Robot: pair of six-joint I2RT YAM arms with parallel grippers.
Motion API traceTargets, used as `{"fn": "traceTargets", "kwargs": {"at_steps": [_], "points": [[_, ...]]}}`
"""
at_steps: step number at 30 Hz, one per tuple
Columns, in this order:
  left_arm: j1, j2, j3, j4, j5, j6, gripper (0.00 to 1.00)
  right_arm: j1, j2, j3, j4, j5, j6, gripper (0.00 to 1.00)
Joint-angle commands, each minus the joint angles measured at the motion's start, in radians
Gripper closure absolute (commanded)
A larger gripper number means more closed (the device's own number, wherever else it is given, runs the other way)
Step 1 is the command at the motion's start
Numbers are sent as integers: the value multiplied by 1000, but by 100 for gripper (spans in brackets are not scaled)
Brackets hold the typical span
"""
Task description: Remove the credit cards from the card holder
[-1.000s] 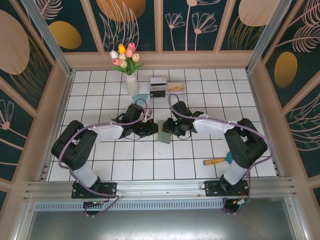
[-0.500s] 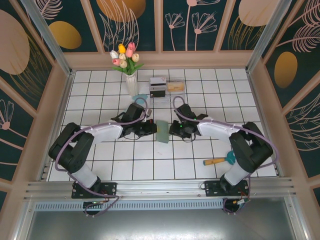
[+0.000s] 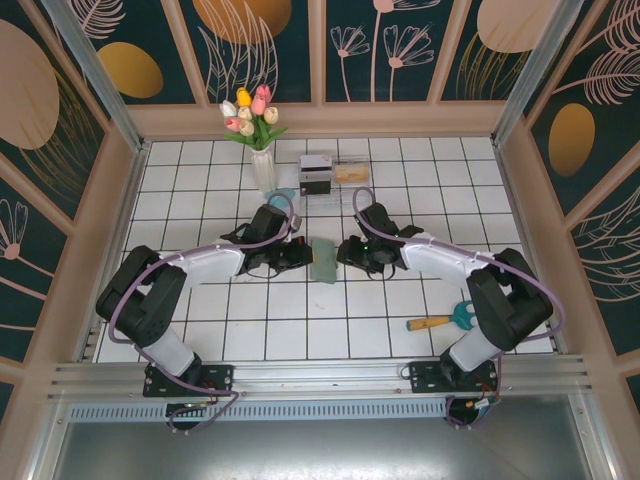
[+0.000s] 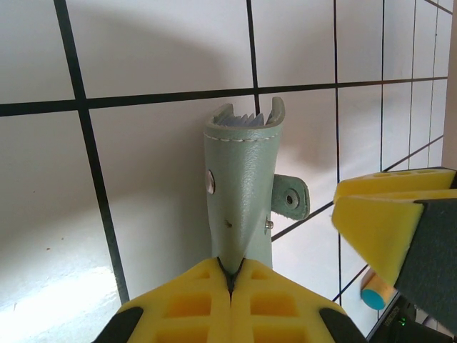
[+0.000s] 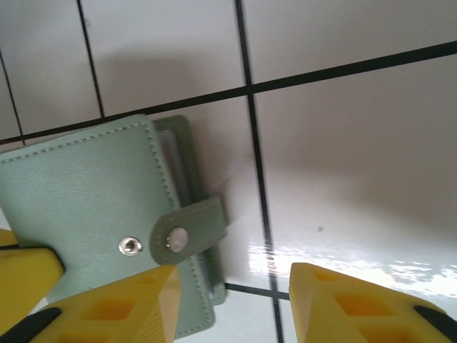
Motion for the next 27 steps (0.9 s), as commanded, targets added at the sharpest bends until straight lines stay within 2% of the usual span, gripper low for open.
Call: {"fn": "traceTargets", "kwargs": {"at_steps": [1, 6, 11, 20, 27], "points": [[2, 2, 22, -13, 5, 18, 100, 16, 36, 39, 42, -64, -23, 49], [2, 11, 27, -16, 8, 20, 100, 26, 77, 81, 22, -43, -36, 48], [3, 9, 26, -17, 10, 17, 100, 26, 100, 87, 17, -19, -3, 58], [3, 14, 31, -28, 9, 20, 100, 29, 119, 110, -69, 87, 10, 66], [2, 17, 41, -38, -3, 17, 100, 29, 134, 109, -40, 56, 4, 71]]}}
